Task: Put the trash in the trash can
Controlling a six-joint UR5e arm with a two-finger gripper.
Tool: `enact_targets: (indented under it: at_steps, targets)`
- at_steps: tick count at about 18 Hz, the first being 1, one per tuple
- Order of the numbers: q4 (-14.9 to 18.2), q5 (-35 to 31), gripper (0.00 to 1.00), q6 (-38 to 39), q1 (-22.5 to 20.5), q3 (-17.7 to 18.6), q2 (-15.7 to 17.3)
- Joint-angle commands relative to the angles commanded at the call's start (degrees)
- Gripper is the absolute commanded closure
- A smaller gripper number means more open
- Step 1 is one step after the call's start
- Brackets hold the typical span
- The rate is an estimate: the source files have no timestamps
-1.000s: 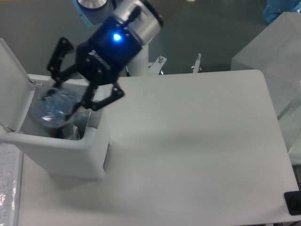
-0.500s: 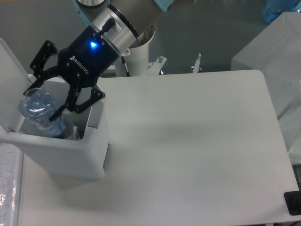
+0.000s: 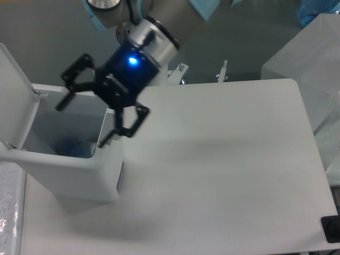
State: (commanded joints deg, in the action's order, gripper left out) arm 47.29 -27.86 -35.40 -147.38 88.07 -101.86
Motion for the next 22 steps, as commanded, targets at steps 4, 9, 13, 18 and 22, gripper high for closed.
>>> enact_targets:
  at_steps: [4,9,13,18,22]
  targets:
    - [0.0,-0.2,0.00,-3.4,-4.7,0.1,-3.3]
    - [-0.2,-11.6,0.00,-7.5,-6.6,-0.4,-6.4]
    - [-0.1,-25.3,0.00,-11.6,-6.5,-2.5,-8.7]
    - [0.7,-41.3,0.00,-17.9,-6.1,-3.6,-10.6]
    - [6.2,-44.5,0.00,-24.9,-5.4,-7.2,-11.3]
